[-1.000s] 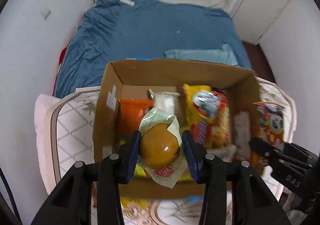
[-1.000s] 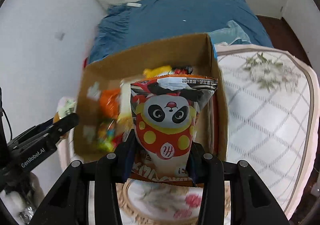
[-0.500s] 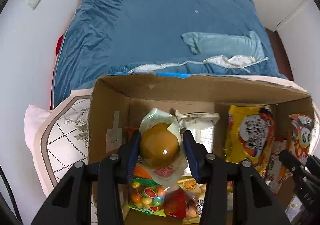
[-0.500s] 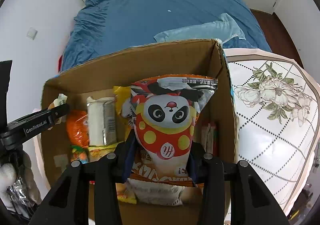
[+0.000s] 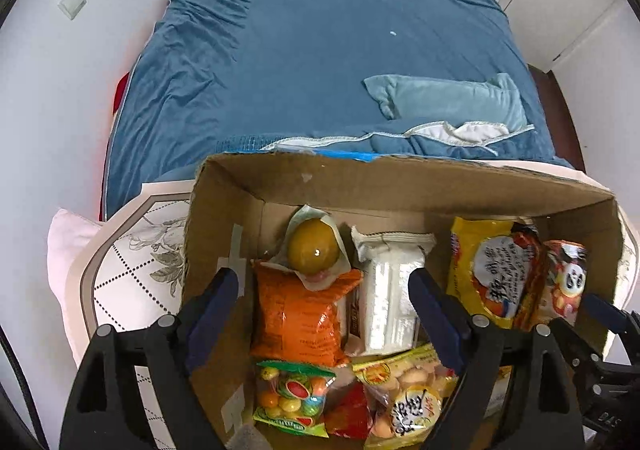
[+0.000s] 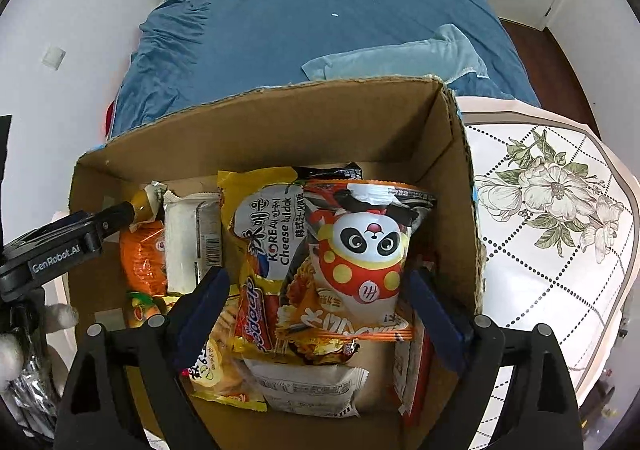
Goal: Organize snacks
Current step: 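Carry both items into the cardboard box and open both tools, then move both tools toward the brown packet and yellow bag on the bed, then grasp the brown pastry packet with the left tool while the right tool grasps the yellow bag, then carry both packets into the cardboard box and open both tools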
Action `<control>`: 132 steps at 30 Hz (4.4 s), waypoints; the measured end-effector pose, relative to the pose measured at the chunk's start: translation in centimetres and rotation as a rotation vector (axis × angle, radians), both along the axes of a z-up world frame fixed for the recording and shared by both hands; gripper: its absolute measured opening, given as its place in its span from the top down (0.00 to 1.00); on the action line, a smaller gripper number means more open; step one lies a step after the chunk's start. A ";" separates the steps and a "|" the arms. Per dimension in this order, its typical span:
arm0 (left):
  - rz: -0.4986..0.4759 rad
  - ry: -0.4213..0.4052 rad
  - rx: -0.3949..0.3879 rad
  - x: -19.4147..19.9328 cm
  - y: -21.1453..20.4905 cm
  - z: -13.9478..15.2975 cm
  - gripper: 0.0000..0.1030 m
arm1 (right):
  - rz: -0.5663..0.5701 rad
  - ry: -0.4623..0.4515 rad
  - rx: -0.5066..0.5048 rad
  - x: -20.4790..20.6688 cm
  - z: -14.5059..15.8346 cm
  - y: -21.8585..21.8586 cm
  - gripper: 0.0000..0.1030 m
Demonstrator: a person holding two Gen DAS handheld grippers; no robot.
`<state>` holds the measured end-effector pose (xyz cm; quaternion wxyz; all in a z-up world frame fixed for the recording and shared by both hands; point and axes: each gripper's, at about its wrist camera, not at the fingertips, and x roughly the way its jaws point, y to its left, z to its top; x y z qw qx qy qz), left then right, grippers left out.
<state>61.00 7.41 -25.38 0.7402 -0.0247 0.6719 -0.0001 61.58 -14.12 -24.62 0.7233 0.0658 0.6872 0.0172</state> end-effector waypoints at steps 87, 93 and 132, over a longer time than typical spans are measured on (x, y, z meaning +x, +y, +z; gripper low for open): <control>0.133 0.126 0.143 -21.6 8.5 -8.7 0.15 | -0.095 0.077 0.372 -24.6 -6.2 8.3 0.82; 0.161 0.074 0.119 -22.5 9.1 -7.7 0.47 | -0.266 0.141 0.571 -24.2 -7.7 8.1 0.24; 0.091 0.029 0.125 -30.0 5.5 -6.2 0.47 | -0.075 0.198 0.253 -25.8 -6.2 6.3 0.23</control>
